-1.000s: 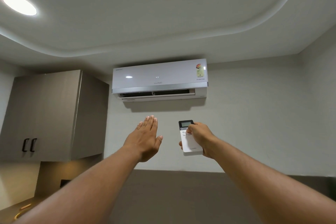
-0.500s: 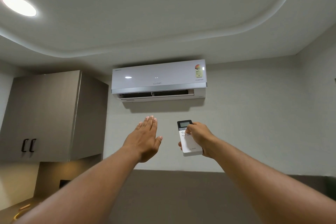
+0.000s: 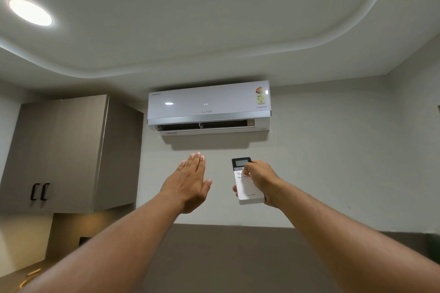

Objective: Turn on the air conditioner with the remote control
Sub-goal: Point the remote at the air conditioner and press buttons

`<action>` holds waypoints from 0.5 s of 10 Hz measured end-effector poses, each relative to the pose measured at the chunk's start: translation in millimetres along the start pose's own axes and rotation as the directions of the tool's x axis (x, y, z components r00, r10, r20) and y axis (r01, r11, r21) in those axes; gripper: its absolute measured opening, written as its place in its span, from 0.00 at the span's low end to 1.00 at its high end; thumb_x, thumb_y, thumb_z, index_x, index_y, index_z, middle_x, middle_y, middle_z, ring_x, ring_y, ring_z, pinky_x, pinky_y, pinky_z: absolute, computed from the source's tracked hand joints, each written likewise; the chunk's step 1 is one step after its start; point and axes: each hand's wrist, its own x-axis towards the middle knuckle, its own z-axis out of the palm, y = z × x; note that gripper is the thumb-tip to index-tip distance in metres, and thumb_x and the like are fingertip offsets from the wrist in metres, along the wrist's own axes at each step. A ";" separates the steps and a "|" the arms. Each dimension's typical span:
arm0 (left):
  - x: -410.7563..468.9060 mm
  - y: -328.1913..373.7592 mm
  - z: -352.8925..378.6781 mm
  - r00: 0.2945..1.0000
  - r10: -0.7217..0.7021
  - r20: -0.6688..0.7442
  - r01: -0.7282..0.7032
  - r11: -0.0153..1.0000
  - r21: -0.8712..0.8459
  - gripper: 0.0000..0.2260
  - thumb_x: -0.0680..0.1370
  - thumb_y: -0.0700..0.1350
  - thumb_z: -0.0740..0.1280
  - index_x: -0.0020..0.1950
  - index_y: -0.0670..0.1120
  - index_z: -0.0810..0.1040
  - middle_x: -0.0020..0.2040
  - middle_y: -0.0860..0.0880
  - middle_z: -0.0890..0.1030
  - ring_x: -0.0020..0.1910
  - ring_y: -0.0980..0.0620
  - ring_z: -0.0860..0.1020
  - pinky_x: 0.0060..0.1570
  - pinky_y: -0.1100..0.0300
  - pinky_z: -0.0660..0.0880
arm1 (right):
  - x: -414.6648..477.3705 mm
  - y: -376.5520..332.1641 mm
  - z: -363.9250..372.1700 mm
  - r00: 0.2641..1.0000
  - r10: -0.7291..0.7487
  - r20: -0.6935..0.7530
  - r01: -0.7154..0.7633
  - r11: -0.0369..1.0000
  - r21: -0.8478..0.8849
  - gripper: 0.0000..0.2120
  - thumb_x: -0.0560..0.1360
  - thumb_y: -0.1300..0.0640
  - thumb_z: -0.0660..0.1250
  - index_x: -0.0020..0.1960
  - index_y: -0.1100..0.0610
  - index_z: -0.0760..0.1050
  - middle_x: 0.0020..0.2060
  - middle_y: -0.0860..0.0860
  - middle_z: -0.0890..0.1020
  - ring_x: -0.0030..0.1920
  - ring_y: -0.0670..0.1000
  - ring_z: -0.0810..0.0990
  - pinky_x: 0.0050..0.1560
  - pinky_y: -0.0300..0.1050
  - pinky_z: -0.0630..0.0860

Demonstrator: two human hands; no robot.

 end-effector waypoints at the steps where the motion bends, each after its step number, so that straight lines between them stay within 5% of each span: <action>1: 0.1 0.5 -0.7 1.000 0.001 0.001 -0.001 1.000 0.000 0.31 0.82 0.58 0.45 0.79 0.44 0.40 0.80 0.45 0.40 0.78 0.49 0.40 0.74 0.55 0.40 | -1.8 -0.4 -0.2 1.000 0.013 0.000 -0.013 1.000 0.006 0.08 0.73 0.64 0.57 0.51 0.58 0.69 0.39 0.64 0.83 0.31 0.61 0.85 0.38 0.54 0.83; 5: -2.2 1.1 1.7 1.000 0.002 0.005 -0.002 1.000 0.001 0.31 0.82 0.58 0.44 0.79 0.44 0.39 0.80 0.45 0.40 0.78 0.49 0.40 0.75 0.54 0.41 | -0.8 1.3 -3.3 1.000 0.002 0.008 -0.002 1.000 0.002 0.10 0.73 0.65 0.56 0.52 0.58 0.69 0.40 0.63 0.82 0.34 0.63 0.85 0.42 0.59 0.83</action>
